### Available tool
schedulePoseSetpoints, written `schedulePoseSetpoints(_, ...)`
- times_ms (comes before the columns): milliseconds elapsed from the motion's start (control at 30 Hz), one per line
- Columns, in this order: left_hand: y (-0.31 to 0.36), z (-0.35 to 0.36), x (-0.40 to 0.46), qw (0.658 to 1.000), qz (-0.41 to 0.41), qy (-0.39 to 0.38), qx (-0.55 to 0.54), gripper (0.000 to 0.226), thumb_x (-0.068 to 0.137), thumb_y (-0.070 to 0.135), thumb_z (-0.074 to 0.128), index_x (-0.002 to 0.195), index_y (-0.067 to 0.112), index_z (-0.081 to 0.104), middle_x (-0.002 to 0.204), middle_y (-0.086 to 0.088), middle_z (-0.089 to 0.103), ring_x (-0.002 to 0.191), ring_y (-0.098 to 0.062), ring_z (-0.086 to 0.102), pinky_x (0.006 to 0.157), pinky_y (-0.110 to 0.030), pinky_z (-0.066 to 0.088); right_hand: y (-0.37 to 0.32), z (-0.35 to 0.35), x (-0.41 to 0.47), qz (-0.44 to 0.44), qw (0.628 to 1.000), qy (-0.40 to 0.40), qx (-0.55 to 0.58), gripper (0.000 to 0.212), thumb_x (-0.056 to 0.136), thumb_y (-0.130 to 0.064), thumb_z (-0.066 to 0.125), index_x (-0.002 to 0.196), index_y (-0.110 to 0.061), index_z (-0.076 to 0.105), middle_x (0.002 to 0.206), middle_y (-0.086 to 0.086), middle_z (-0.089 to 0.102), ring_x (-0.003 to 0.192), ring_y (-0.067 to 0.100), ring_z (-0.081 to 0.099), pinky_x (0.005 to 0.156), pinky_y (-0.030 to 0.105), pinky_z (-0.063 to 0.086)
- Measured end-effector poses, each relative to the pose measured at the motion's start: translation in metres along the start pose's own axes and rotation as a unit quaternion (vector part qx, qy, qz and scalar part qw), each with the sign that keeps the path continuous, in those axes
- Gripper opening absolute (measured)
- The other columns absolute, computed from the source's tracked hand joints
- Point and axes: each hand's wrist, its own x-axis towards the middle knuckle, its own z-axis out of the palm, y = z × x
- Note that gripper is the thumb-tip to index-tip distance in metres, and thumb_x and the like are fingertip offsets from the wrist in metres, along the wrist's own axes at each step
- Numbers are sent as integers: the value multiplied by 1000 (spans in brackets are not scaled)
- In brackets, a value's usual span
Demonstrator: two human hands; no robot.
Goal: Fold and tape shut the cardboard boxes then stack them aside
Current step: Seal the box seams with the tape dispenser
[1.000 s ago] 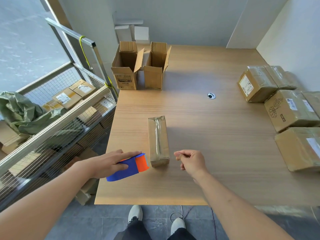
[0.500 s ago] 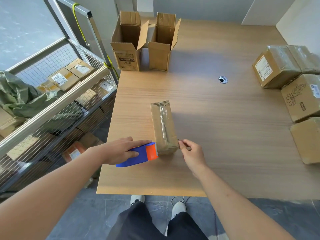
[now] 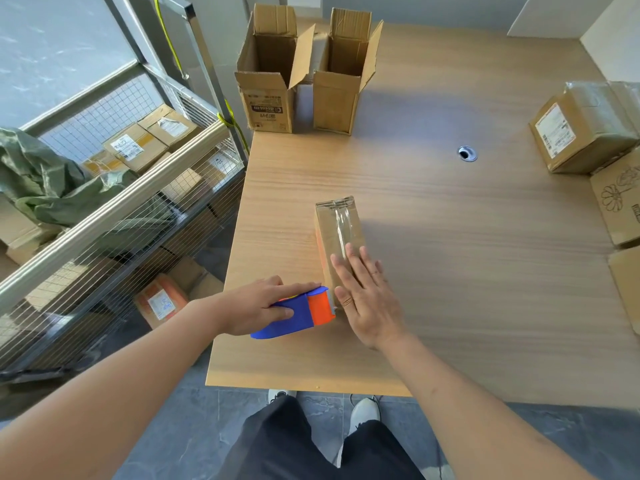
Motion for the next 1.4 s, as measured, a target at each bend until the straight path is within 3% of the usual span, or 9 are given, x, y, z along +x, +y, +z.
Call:
schedulePoseSetpoints(200, -25, 11, -17, 997, 4, -10, -78, 64, 109, 33, 45, 141, 79, 15, 117, 4, 49, 105, -20, 54, 99, -42, 45, 1, -1, 2, 5, 999, -21, -32, 61, 106, -58, 2, 164, -37, 9, 172, -6, -2, 158, 14, -11, 128, 47, 7)
schedulePoseSetpoints(500, -13, 18, -1, 999, -38, 6, -22, 52, 108, 43, 35, 150, 67, 14, 114, 3, 51, 99, -15, 52, 91, -39, 40, -3, -11, 4, 19, 994, -92, -48, 71, 98, -71, 6, 161, -43, -11, 169, -10, -22, 152, 10, -28, 128, 44, -5)
schedulePoseSetpoints(667, 0, 24, 13, 998, -35, -3, -52, 46, 108, 42, 36, 152, 54, 26, 130, 3, 58, 111, -21, 54, 95, -41, 38, -4, -10, 5, 24, 991, -100, -81, 74, 95, -75, 5, 159, -43, -16, 168, -9, -23, 153, 12, -29, 127, 43, -8)
schedulePoseSetpoints(800, -5, 14, 18, 996, -75, -16, -45, 32, 106, 46, 34, 137, 45, 45, 120, 5, 62, 108, -24, 57, 102, -47, 41, -8, -9, 6, 20, 992, -91, -85, 75, 95, -71, 8, 160, -40, -10, 170, -5, -16, 155, 17, -21, 127, 43, -7)
schedulePoseSetpoints(900, -18, 13, 12, 995, -85, -9, -51, 32, 106, 44, 34, 135, 42, 47, 120, 4, 63, 109, -23, 58, 104, -47, 41, -13, -10, 8, 36, 991, -100, -85, 80, 92, -68, 9, 163, -34, -4, 171, -2, -12, 156, 18, -19, 126, 40, -11)
schedulePoseSetpoints(1000, -22, 7, -1, 992, -87, 11, -94, 37, 108, 45, 35, 145, 47, 40, 128, 8, 61, 114, -19, 58, 105, -44, 41, -24, -14, 13, 45, 992, -85, -85, 77, 94, -58, 28, 164, -29, 12, 172, 4, 1, 159, 24, -8, 126, 41, -10)
schedulePoseSetpoints(1133, -28, -6, -16, 989, -53, 38, -135, 46, 106, 47, 42, 145, 65, 26, 117, 11, 68, 101, -17, 66, 98, -43, 51, -30, -28, 20, 36, 993, -67, -95, 72, 89, -29, 62, 154, -21, 34, 168, 8, 23, 158, 29, 10, 127, 41, -10)
schedulePoseSetpoints(1267, -23, -23, -31, 982, -31, 46, -178, 51, 106, 41, 50, 139, 73, 30, 109, 15, 69, 98, -12, 68, 93, -38, 54, -21, -50, 26, -4, 986, -96, -133, 84, 77, -2, 64, 150, -22, 28, 161, 2, 27, 157, 24, 14, 126, 40, -13)
schedulePoseSetpoints(1400, -19, -38, -42, 980, -19, 58, -191, 59, 102, 39, 60, 137, 77, 31, 113, 3, 63, 100, -18, 66, 91, -35, 53, -7, -67, 27, -60, 975, -126, -174, 111, 64, 8, 68, 155, -32, 18, 146, -1, 30, 148, 23, 29, 129, 44, 1)
